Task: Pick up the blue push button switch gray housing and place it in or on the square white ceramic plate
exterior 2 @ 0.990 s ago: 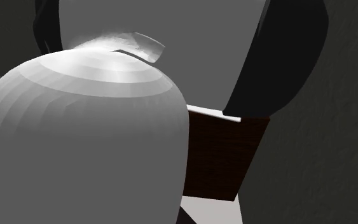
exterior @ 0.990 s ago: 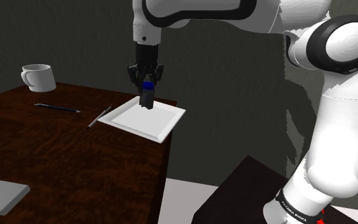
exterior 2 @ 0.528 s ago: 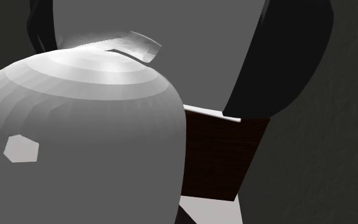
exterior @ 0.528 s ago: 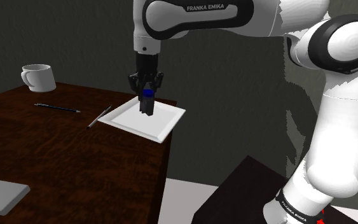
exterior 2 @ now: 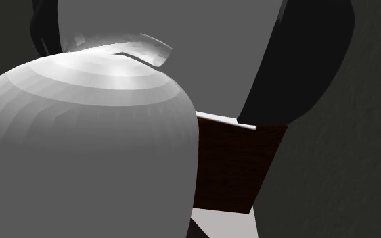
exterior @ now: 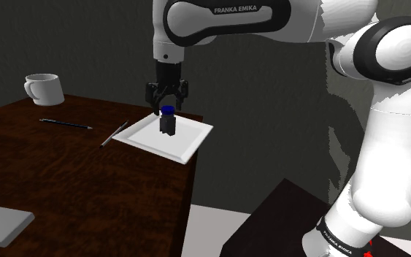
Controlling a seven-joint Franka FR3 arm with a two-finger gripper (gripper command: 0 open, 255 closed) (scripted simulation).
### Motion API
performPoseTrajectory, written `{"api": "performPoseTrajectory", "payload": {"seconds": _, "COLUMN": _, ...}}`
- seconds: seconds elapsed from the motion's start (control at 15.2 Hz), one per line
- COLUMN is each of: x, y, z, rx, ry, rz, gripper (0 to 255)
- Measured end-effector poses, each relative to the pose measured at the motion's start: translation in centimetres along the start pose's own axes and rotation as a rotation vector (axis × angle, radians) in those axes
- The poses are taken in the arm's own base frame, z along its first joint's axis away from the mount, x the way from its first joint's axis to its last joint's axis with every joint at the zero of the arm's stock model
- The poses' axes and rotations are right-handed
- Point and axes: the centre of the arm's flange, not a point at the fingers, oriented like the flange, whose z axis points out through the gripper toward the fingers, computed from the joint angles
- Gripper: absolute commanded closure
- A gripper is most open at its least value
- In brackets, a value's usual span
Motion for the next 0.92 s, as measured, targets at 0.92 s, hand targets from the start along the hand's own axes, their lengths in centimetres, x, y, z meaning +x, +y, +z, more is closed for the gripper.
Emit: {"api": "performPoseTrajectory", "payload": {"seconds": 0.92, "x": 0.0, "y": 0.0, "z": -5.0, "rx": 0.0, "ry": 0.0, "rz": 0.0, "gripper": 0}}
